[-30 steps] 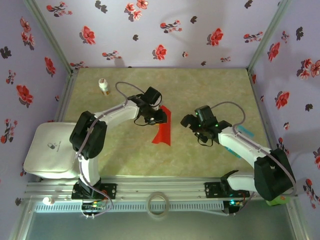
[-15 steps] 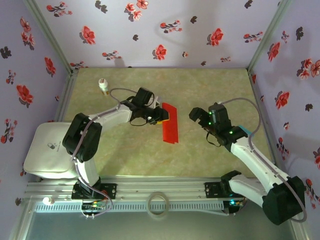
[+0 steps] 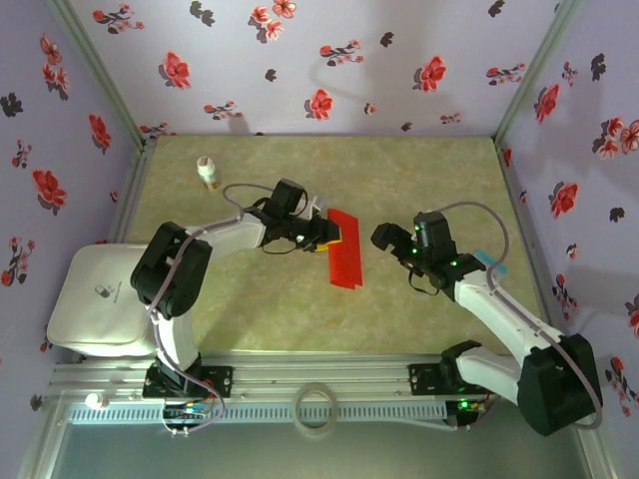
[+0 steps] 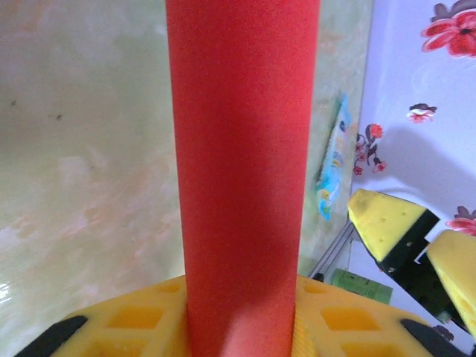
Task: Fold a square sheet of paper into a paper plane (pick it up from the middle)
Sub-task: First fold the square sheet of paper in half at the center of the table.
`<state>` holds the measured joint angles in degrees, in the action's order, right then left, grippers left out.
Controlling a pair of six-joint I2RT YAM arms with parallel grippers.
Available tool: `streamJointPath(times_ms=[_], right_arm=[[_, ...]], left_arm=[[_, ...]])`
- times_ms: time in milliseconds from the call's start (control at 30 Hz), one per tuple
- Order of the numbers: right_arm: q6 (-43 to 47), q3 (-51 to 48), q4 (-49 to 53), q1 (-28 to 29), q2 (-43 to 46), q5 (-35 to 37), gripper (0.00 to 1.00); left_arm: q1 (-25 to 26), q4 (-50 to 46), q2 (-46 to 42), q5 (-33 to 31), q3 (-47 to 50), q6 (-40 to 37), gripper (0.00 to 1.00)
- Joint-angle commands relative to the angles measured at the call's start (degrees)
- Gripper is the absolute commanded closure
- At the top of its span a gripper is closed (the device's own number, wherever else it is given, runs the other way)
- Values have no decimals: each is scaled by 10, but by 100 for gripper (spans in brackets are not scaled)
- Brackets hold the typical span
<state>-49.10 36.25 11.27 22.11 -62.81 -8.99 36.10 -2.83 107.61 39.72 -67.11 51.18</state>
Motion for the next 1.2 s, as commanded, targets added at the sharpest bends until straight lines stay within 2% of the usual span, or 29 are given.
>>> streamJointPath(times_ms=[0,300,467,567,900,1167], right_arm=[[-19,-6,-35,-3,-18,-44,4],[-30,-25,-55,-2,-36,-67,7],[10,-8,-20,-2,-45,-73,8],[25,10,6,-2,-59,-79,9],[6,7,-24,5,-73,-94,11],[-1,11,-39,18,-95,-94,11]], left_arm=[[-1,-3,20,10,11,-2,66],[-1,-37,47,-24,8,-23,65],[-1,-102,59,-77,-12,-52,64],[-1,-129,59,-105,-24,-68,61],[8,-151,18,-169,-22,-83,46],[8,-170,2,-214,-11,-85,45]])
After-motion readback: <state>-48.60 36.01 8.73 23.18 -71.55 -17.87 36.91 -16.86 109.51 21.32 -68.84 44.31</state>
